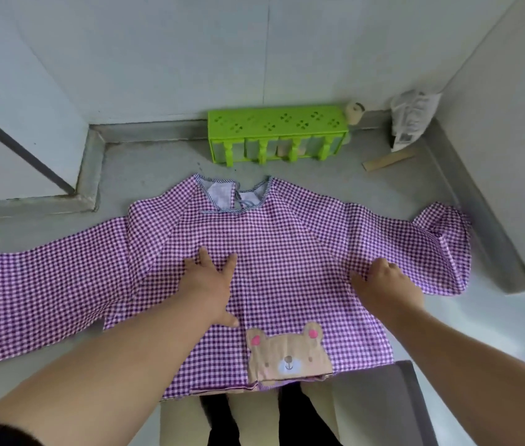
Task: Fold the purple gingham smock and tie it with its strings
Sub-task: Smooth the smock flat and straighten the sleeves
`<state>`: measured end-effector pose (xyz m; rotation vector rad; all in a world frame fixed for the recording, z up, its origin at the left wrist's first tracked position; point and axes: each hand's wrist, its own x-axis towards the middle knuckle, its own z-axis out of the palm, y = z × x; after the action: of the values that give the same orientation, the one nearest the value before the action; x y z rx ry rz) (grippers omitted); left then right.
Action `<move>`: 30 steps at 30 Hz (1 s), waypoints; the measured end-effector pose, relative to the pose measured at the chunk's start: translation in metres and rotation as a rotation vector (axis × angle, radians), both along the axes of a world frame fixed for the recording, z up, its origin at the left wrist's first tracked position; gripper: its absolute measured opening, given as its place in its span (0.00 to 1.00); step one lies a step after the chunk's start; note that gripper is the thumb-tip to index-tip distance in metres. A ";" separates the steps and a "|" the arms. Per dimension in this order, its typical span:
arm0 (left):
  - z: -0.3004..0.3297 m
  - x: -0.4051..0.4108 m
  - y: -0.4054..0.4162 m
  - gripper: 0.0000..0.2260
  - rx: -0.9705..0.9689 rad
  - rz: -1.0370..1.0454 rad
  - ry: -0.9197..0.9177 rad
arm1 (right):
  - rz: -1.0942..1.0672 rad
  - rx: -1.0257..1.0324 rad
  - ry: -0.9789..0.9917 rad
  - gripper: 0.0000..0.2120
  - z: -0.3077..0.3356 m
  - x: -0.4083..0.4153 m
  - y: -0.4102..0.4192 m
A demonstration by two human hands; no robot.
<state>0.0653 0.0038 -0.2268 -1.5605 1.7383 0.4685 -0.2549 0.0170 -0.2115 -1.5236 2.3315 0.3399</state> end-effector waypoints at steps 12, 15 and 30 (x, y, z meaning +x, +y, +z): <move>0.001 -0.013 -0.009 0.68 0.048 0.018 -0.069 | 0.064 0.277 -0.329 0.17 0.006 -0.032 0.022; 0.001 -0.012 -0.008 0.68 0.034 0.003 -0.072 | 0.116 0.259 -0.255 0.15 0.010 -0.046 0.024; 0.009 -0.013 -0.004 0.66 0.047 0.004 -0.058 | 0.609 0.155 -0.102 0.44 0.005 -0.001 -0.020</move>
<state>0.0527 -0.0003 -0.2175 -1.5304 1.6691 0.4582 -0.2561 -0.0026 -0.2070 -2.0824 1.6737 0.5550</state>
